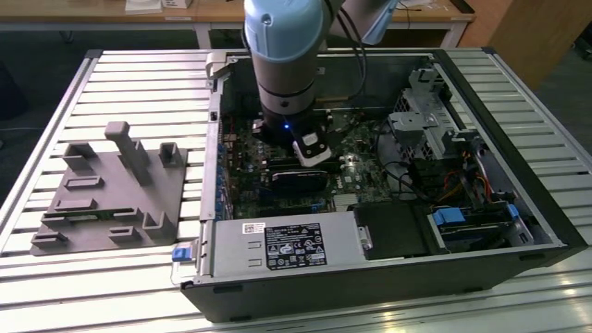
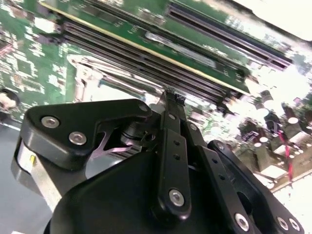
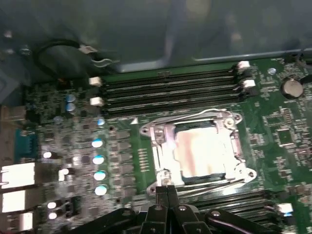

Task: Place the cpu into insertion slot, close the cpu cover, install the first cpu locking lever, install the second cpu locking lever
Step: 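Install the second cpu locking lever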

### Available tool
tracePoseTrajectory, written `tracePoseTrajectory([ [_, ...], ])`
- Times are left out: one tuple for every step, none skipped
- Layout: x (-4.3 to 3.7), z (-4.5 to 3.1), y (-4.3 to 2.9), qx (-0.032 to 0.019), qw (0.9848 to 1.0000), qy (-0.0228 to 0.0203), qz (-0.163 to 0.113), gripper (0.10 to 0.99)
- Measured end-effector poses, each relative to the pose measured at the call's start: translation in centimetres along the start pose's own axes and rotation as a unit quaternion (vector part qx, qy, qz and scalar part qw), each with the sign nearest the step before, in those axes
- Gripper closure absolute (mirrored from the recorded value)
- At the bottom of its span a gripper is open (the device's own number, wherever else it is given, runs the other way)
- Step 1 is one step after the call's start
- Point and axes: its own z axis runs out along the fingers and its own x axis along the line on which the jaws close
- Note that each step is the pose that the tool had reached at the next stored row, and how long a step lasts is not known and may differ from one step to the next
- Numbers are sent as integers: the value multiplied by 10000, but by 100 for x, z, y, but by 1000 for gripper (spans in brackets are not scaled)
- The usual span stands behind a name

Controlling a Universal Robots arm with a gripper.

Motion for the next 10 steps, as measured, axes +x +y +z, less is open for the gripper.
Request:
tracePoseTrajectory([
  [-35,3,5,3,10000,10,2,980],
  [-72,6,10,5,10000,19,5,980],
  [-108,9,16,6,10000,26,7,980],
  [-140,12,21,8,10000,32,8,980],
  [-163,15,27,12,10000,35,8,980],
  [-180,18,36,18,10000,35,8,980],
  [-194,21,47,27,10000,35,8,980],
  [-207,25,60,37,10000,35,7,980],
  [-222,29,72,46,10000,34,7,980],
  [-240,33,82,51,10000,35,7,980],
])
